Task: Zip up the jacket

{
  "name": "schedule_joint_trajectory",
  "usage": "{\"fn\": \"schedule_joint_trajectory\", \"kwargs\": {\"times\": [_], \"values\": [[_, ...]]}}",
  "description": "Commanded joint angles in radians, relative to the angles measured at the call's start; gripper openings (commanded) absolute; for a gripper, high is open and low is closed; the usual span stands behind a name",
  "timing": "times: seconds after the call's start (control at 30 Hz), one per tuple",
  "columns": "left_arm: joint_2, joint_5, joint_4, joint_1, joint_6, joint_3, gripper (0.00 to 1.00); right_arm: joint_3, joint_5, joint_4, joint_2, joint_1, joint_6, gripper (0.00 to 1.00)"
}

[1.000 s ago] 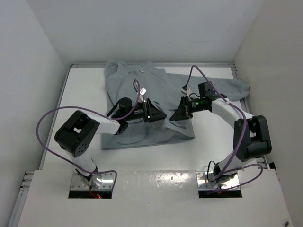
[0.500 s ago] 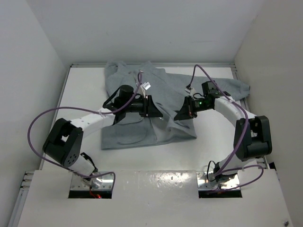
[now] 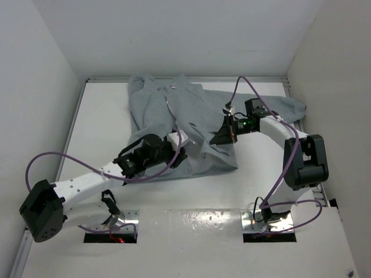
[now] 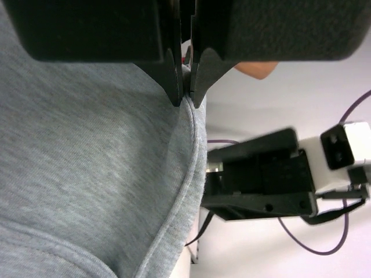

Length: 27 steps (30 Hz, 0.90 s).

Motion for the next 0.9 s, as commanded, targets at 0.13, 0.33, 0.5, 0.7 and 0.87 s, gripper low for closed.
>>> {"fn": "schedule_joint_trajectory", "kwargs": {"times": [0.13, 0.33, 0.5, 0.7, 0.87], "values": [[-0.003, -0.309, 0.111, -0.170, 0.177, -0.056, 0.41, -0.034, -0.124, 0.111, -0.043, 0.013, 0.125, 0.00], [-0.043, -0.460, 0.650, -0.345, 0.773, -0.362, 0.61, -0.078, -0.183, 0.237, -0.037, 0.022, 0.269, 0.00], [0.057, -0.429, 0.919, -0.355, 0.969, -0.416, 0.61, -0.106, -0.229, 0.312, -0.050, 0.051, 0.318, 0.00], [0.118, -0.369, 1.077, -0.355, 1.089, -0.444, 0.65, -0.159, -0.248, 0.387, -0.076, 0.065, 0.383, 0.00], [0.229, -0.360, 1.165, -0.355, 1.123, -0.444, 0.66, -0.178, -0.269, 0.448, -0.073, 0.074, 0.423, 0.01]]}}
